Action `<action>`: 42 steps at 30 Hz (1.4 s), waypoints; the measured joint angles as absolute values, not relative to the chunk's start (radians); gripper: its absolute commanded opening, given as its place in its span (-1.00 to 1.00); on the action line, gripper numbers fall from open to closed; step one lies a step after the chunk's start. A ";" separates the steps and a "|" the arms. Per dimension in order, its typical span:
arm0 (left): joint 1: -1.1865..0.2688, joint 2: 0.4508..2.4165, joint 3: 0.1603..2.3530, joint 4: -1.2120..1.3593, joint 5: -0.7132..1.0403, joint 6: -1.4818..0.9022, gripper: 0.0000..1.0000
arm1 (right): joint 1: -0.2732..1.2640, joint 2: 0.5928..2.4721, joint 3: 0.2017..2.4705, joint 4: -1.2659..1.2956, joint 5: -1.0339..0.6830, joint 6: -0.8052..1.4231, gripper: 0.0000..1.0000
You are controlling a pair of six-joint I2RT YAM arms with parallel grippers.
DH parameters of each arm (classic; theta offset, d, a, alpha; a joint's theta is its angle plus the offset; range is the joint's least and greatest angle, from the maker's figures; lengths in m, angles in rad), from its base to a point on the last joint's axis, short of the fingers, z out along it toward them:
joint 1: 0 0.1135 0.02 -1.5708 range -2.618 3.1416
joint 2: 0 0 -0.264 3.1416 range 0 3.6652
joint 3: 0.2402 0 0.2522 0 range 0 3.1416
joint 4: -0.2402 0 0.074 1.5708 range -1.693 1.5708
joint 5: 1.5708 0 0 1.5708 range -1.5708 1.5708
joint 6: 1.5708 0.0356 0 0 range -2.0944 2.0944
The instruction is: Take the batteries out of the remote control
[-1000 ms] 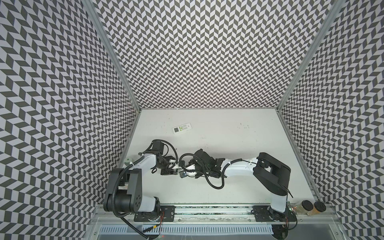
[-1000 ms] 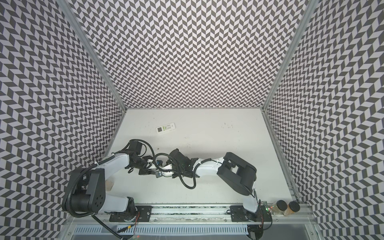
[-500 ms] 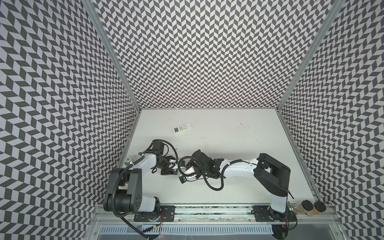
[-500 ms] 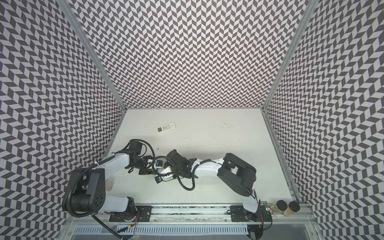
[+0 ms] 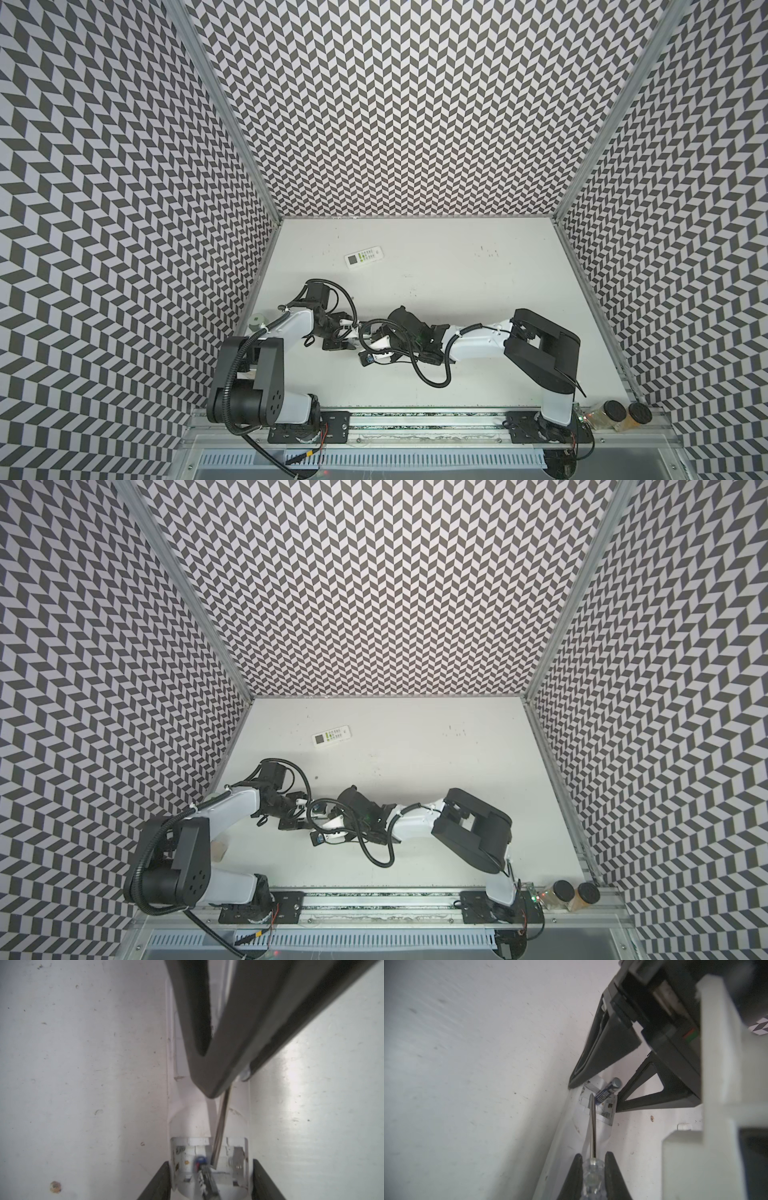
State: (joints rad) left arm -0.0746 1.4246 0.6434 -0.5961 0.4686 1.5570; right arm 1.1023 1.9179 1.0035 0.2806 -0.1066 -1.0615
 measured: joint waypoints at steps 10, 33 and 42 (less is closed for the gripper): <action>-0.091 1.426 0.649 -0.601 0.469 1.531 0.24 | 1.076 1.917 0.954 0.361 -0.180 -0.934 -1.00; -0.109 1.422 0.784 -0.731 0.427 1.390 0.39 | 1.061 1.878 0.955 0.345 -0.197 -0.848 -1.00; -0.111 1.427 0.780 -0.712 0.381 1.380 -0.09 | 1.051 1.879 0.955 0.344 -0.197 -0.846 -1.00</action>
